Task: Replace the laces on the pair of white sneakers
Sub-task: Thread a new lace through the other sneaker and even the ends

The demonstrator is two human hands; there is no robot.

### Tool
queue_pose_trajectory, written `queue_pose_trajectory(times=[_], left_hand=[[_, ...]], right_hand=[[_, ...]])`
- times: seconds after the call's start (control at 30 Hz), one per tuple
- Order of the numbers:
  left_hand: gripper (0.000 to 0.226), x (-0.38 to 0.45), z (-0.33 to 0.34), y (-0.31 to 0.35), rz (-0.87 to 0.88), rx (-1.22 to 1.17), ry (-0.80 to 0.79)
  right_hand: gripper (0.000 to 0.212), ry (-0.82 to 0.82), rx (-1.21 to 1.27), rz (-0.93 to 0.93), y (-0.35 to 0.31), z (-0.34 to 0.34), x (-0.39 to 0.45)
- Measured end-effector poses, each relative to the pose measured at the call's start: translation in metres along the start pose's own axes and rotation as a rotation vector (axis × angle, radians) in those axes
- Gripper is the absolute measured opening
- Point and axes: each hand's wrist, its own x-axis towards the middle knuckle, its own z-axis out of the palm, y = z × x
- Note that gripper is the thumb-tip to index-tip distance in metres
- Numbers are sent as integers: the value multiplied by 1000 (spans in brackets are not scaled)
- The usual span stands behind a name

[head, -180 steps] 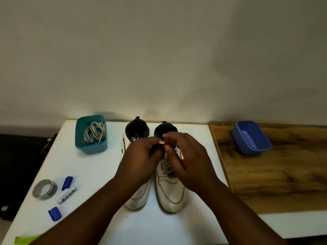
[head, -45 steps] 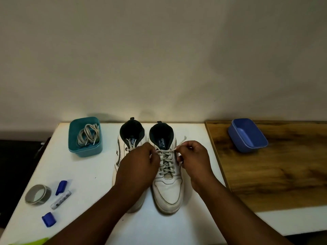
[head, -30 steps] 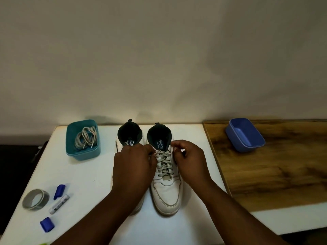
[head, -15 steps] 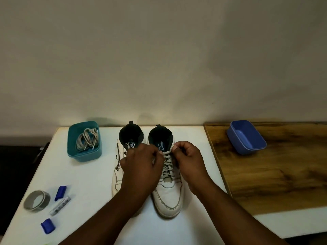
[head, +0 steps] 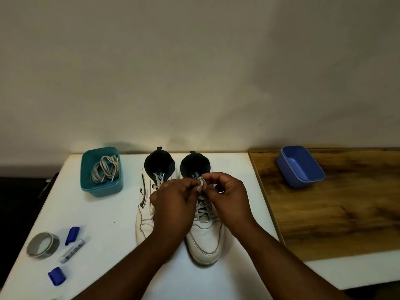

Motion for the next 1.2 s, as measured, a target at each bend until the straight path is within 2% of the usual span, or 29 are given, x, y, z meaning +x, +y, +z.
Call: queue_pose_trajectory(times=[0.17, 0.37, 0.5, 0.63, 0.8, 1.0, 1.1, 1.2], left_hand=[[28, -2, -1, 2, 3, -70, 33], [13, -11, -4, 8, -28, -202, 118], [35, -11, -4, 8, -73, -238, 112], [21, -9, -6, 9, -57, -283, 65], [15, -10, -7, 10, -53, -120, 122], [13, -11, -9, 11, -57, -129, 128], [11, -13, -12, 14, -102, -50, 173], [12, -15, -15, 15, -73, 60, 162]], right_hand=[[27, 52, 40, -8, 2, 5, -1], [19, 62, 100, 109, -1, 9, -1], [17, 30, 82, 107, -5, 7, -3], [16, -13, 183, 166, -10, 6, -5], [13, 47, 312, 300, -11, 8, -4], [13, 125, 301, 274, -9, 10, 0], [13, 204, 190, 227, -2, 12, 0], [13, 284, 11, 169, 4, 13, -2]])
